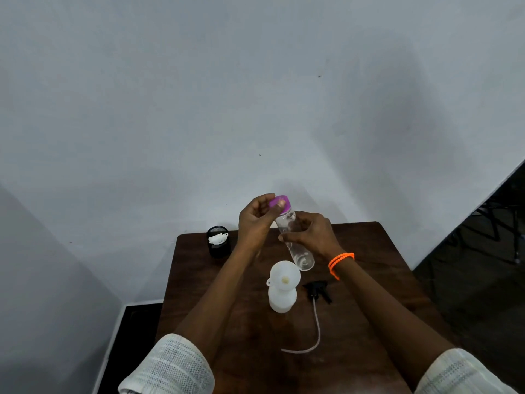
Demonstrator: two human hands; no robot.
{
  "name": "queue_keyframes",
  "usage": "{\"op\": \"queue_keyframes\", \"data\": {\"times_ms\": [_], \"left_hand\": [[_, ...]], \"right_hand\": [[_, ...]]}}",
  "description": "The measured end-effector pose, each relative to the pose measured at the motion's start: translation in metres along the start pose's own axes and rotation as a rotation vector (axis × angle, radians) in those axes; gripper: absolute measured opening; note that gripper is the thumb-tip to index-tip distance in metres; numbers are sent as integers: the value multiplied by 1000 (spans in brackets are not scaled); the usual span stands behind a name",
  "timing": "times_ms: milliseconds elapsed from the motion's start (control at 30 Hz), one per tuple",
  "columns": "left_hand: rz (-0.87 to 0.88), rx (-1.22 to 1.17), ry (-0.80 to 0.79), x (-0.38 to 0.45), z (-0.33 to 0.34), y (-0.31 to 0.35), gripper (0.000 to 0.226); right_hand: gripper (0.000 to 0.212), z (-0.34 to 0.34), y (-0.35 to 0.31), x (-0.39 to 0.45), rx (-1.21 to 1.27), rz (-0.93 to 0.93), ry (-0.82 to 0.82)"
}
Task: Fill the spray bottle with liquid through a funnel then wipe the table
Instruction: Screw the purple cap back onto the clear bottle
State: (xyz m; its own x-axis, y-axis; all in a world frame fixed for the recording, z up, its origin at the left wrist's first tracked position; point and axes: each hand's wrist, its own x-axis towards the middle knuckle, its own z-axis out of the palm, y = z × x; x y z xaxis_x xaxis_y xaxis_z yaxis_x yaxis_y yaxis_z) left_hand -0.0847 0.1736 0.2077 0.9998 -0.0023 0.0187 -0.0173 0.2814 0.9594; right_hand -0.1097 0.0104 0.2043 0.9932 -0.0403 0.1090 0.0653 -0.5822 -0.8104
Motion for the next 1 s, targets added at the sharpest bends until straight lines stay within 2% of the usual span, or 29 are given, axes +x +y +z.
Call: {"op": "queue_keyframes", "data": {"times_ms": [167,233,367,467,567,633,800,900,1000], "left_hand": [[9,8,65,5,3,4,55],[3,7,60,5,0,5,49],[47,-44,24,2,4,6,18],[43,-17,10,-2,11,10,25],[95,120,17,0,16,8,38],[75,109,43,2,16,7,45],[60,63,-13,3,15,7,23],[66,106,-37,0,18,11,40],[87,171,23,0,19,9,61]], "right_hand": [[37,1,-1,4,64,15,36],[41,-1,1,6,76,34,45],[43,-1,1,8,97,41,60],[43,0,-1,7,106,29,71],[31,2,-5,6,124,18,87],[30,3,-7,6,127,14,100],[39,4,-4,9,127,41,116],[36,6,-5,9,107,28,102],[34,6,-6,8,98,18,79]]}}
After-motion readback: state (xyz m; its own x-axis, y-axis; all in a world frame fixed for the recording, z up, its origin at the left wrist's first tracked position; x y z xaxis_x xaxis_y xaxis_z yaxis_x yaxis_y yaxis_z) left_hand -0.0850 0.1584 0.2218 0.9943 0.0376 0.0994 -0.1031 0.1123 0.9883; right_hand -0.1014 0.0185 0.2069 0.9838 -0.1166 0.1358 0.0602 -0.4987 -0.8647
